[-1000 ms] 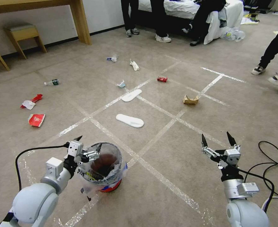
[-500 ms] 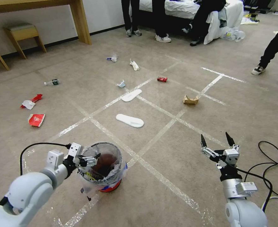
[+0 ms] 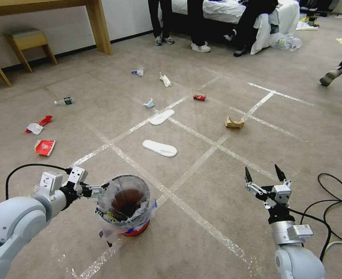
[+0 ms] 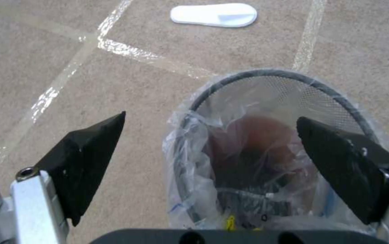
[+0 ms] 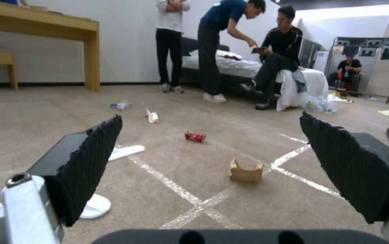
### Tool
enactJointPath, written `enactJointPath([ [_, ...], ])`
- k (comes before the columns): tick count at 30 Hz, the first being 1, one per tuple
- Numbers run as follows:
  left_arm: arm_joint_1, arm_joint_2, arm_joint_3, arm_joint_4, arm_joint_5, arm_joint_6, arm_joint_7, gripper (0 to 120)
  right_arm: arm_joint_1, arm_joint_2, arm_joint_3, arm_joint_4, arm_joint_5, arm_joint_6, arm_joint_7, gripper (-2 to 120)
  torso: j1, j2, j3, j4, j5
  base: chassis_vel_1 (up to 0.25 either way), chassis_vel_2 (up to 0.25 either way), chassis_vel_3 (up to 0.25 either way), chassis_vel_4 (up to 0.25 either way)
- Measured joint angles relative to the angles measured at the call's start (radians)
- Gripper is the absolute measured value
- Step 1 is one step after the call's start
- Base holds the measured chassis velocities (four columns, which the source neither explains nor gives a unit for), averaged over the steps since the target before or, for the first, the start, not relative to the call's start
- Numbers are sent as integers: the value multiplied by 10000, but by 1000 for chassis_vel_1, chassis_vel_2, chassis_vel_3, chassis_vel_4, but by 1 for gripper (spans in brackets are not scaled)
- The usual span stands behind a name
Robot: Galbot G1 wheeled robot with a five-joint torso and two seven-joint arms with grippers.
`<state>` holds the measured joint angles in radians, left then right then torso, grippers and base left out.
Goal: Pick up the trash bin and place the garbage on the floor into it.
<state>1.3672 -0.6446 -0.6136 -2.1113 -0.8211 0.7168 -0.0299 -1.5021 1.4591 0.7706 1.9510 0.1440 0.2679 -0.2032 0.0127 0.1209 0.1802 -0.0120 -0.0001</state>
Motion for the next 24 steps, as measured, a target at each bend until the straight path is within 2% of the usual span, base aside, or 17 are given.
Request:
enactJointPath([
  [6,-341,41,363,251,-137,40,-35,100,4,33,13,-68,0,38,-2,100,0,0,0,1,1,0,0,0,0],
  [11,-1024,81,1120,562,-493,128,-116,100,6,43,99,-182,31,110,-8,100,0,0,0,0,1,0,0,0,0],
  [13,-1136,98,1235,607,-549,140,-139,100,10,37,115,-197,50,118,-10,100,0,0,0,-1,1,0,0,0,0],
  [14,-1356,130,1472,708,-641,164,-178,100,12,33,147,-217,84,131,-10,100,0,0,0,1,1,0,0,0,0],
  [23,-2138,173,2210,1078,-914,194,-287,100,39,13,219,-251,184,145,-10,100,0,0,0,0,1,0,0,0,0],
  [24,-2347,173,2404,1195,-963,196,-313,100,56,5,243,-275,215,145,-10,100,0,0,0,-1,2,0,0,0,0],
])
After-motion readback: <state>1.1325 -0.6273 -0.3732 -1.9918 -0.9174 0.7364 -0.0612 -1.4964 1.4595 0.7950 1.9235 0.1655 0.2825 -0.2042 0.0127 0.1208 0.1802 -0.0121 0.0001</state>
